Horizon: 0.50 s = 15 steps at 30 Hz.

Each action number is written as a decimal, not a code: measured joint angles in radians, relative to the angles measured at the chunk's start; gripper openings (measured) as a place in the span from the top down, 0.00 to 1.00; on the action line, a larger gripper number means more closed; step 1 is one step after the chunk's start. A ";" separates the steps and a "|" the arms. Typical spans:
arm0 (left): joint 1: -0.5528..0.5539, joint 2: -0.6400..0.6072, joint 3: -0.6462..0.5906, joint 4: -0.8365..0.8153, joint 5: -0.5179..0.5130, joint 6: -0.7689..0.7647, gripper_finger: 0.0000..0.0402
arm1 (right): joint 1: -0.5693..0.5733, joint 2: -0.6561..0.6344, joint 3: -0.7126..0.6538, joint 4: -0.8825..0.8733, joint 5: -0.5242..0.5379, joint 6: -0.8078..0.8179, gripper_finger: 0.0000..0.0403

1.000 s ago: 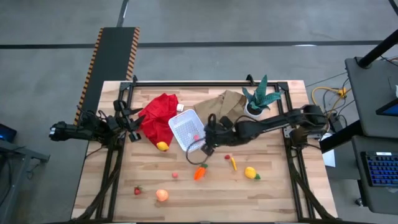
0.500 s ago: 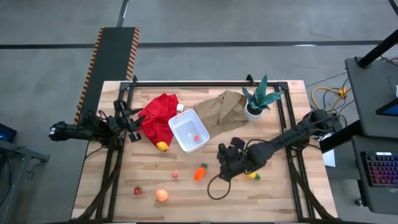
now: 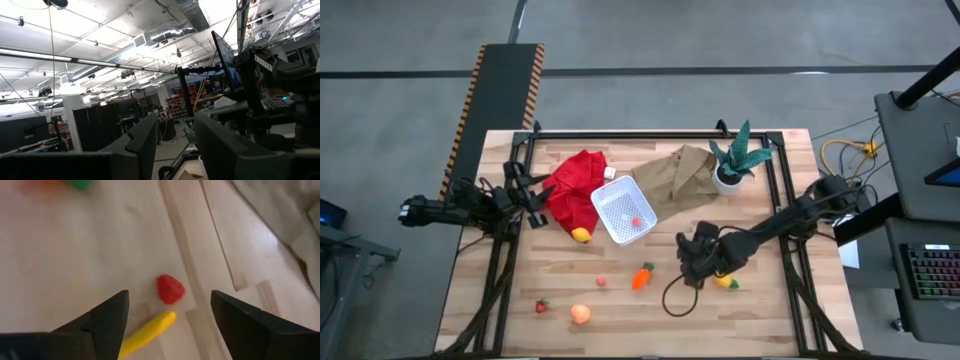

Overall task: Pick and placing Produce into tupperware
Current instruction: Put the right toy strawberry into the white bin

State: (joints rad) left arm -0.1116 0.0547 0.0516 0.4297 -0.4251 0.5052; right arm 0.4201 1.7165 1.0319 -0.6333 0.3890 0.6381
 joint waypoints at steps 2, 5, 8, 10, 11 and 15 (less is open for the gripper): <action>0.000 0.001 -0.003 0.003 0.000 0.000 0.71 | -0.011 0.000 -0.036 0.050 0.000 0.001 0.33; 0.000 0.002 -0.006 0.002 0.000 0.000 0.71 | -0.030 -0.001 -0.070 0.116 -0.004 -0.011 0.35; 0.000 0.002 -0.006 0.003 0.000 0.000 0.71 | -0.046 -0.001 -0.091 0.162 -0.026 -0.026 0.36; 0.000 0.002 -0.006 0.003 0.000 0.000 0.71 | -0.052 -0.001 -0.102 0.167 -0.031 -0.029 0.37; 0.000 0.002 -0.006 0.003 0.000 0.000 0.71 | -0.054 -0.001 -0.107 0.172 -0.033 -0.030 0.37; 0.000 0.002 -0.006 0.003 0.000 0.000 0.71 | -0.064 -0.001 -0.120 0.207 -0.068 -0.030 0.38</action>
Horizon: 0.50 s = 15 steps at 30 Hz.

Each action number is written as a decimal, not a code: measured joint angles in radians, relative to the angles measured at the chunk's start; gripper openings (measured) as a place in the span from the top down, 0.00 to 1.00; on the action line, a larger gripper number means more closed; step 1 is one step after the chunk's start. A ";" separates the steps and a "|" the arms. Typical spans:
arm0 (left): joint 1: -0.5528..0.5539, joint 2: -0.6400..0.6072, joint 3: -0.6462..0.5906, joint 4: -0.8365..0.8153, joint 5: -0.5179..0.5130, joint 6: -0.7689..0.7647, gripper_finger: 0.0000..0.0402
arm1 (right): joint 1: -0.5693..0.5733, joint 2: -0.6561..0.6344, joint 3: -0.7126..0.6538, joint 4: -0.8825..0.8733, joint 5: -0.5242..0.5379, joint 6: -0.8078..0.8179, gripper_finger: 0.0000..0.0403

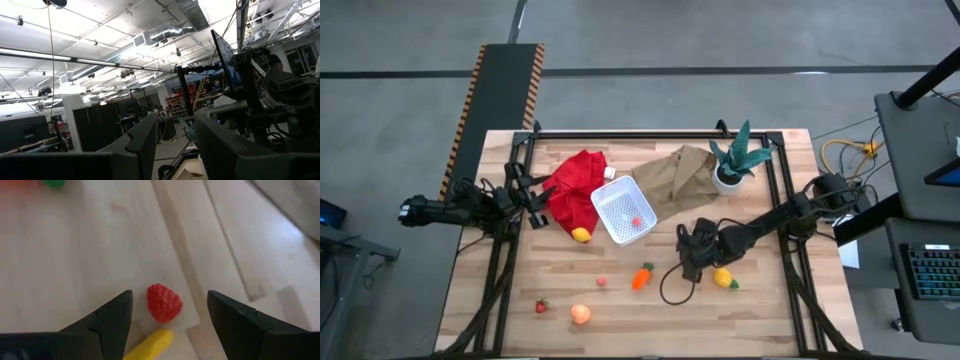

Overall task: Pick and placing Produce into tupperware
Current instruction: Put the right toy strawberry into the white bin

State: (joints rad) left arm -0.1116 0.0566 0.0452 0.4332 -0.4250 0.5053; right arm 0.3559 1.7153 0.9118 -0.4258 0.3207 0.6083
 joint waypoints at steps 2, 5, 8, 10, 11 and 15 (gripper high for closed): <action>0.000 0.000 0.000 0.000 0.000 0.000 0.71 | -0.003 0.000 -0.010 0.034 -0.022 -0.002 0.38; 0.000 0.000 0.000 0.000 0.000 0.000 0.71 | -0.004 0.003 -0.024 0.071 -0.048 -0.008 0.38; 0.000 0.000 0.000 0.000 0.000 0.000 0.71 | -0.005 0.003 -0.029 0.071 -0.049 -0.008 0.39; 0.000 0.000 0.000 0.001 0.000 0.000 0.71 | -0.006 0.003 -0.034 0.069 -0.048 -0.008 0.40; 0.000 0.000 0.000 0.001 0.000 0.000 0.71 | -0.008 0.003 -0.035 0.068 -0.049 -0.008 0.41; 0.000 0.000 0.000 0.001 0.000 0.000 0.71 | -0.016 0.003 -0.044 0.073 -0.049 -0.008 0.44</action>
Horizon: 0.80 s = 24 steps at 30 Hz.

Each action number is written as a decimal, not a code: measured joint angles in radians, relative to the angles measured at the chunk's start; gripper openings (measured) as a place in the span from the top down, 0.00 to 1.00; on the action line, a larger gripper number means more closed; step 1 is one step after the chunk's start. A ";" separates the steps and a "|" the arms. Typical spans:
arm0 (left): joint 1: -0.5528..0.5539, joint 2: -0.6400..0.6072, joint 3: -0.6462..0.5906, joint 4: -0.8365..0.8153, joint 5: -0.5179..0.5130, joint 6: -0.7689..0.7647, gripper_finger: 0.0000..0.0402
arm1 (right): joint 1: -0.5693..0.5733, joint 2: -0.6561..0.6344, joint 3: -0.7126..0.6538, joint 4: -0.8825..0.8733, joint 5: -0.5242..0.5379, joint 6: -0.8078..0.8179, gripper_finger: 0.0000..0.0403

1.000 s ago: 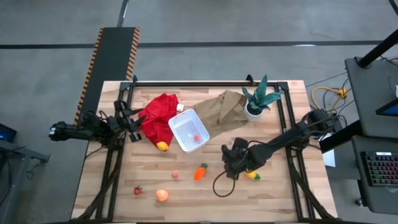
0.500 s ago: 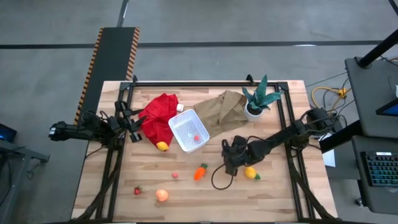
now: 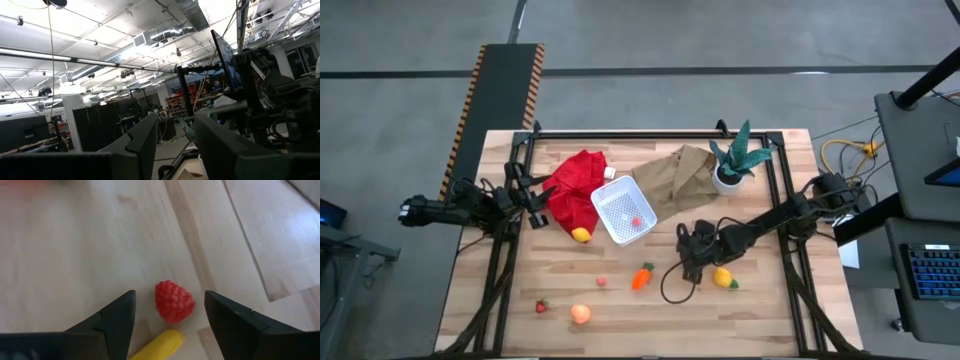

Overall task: Pick and placing Produce into tupperware
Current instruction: Put the right toy strawberry into the white bin

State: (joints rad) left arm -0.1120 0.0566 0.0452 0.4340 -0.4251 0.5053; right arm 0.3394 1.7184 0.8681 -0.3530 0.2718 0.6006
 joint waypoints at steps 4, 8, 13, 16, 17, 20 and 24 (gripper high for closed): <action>0.000 0.000 0.000 0.000 0.000 0.000 0.71 | -0.013 0.000 -0.007 0.001 0.002 0.000 0.48; 0.000 0.000 0.000 0.001 0.000 0.000 0.71 | -0.019 0.000 -0.008 0.001 0.005 0.000 0.56; 0.000 0.000 0.000 0.001 0.000 0.000 0.71 | -0.020 0.000 -0.007 -0.001 -0.003 0.000 0.66; 0.000 0.000 -0.001 0.001 0.000 0.000 0.71 | -0.020 0.000 -0.007 0.000 -0.008 0.000 0.73; 0.000 0.000 -0.001 0.001 0.000 0.000 0.71 | -0.020 0.000 -0.007 0.000 -0.008 0.001 0.75; 0.000 0.000 -0.001 0.001 0.000 0.000 0.71 | -0.020 -0.001 -0.007 -0.001 -0.010 0.001 0.78; 0.000 0.000 -0.001 0.001 0.000 0.000 0.71 | -0.020 -0.003 -0.007 -0.001 -0.011 0.001 0.79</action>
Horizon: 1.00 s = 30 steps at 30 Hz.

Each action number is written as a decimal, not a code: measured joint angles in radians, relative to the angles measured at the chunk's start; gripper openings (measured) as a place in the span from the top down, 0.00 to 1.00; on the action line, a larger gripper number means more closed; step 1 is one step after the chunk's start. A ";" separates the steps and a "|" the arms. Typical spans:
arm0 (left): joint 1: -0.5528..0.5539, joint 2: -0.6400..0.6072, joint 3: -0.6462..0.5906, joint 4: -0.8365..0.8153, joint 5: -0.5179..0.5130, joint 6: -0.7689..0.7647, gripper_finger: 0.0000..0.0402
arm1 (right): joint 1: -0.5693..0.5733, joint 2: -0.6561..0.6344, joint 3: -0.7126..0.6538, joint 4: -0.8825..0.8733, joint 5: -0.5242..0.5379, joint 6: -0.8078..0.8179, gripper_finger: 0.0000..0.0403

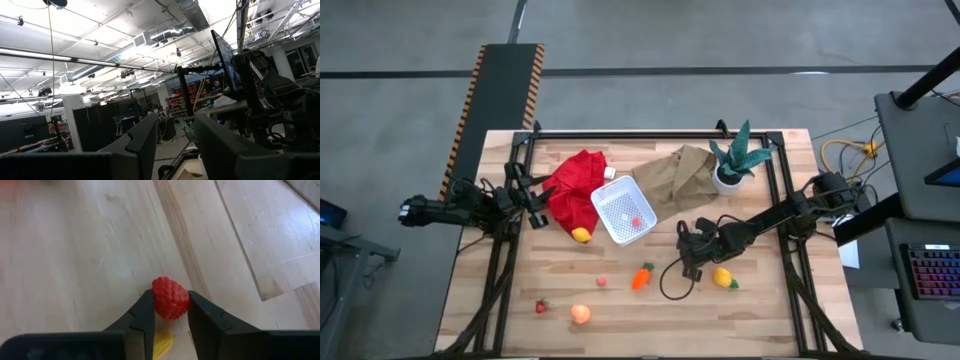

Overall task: Pick and placing Produce into tupperware
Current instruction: Put the right toy strawberry into the white bin

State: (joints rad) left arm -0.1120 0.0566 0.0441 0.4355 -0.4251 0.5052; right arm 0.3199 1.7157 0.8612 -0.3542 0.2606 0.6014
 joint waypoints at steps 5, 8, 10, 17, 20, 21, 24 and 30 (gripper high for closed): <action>0.000 0.000 0.000 0.000 0.000 0.000 0.71 | 0.000 -0.004 0.000 0.001 -0.006 0.000 0.77; 0.000 0.000 0.000 0.000 0.000 0.000 0.71 | 0.000 -0.010 0.008 0.002 -0.008 -0.001 0.78; 0.000 0.000 0.000 0.000 0.000 0.000 0.71 | 0.000 -0.011 0.028 0.002 -0.008 -0.011 0.80; 0.000 0.000 0.000 0.001 0.000 0.000 0.71 | -0.002 -0.012 0.148 0.008 0.033 -0.066 0.80; 0.000 0.000 0.000 0.001 0.000 0.000 0.71 | -0.009 -0.012 0.211 0.011 0.052 -0.119 0.80; 0.000 0.000 0.000 0.001 0.000 0.000 0.71 | -0.014 -0.013 0.232 0.014 0.052 -0.138 0.80; 0.000 0.000 0.001 0.001 0.000 0.000 0.71 | -0.039 -0.008 0.288 0.017 0.055 -0.182 0.81; 0.000 0.000 0.001 0.002 0.000 0.000 0.71 | -0.115 -0.005 0.351 0.019 0.054 -0.262 0.81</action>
State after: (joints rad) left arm -0.1118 0.0563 0.0452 0.4370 -0.4248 0.5053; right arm 0.2049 1.7107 1.2121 -0.3353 0.3149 0.3389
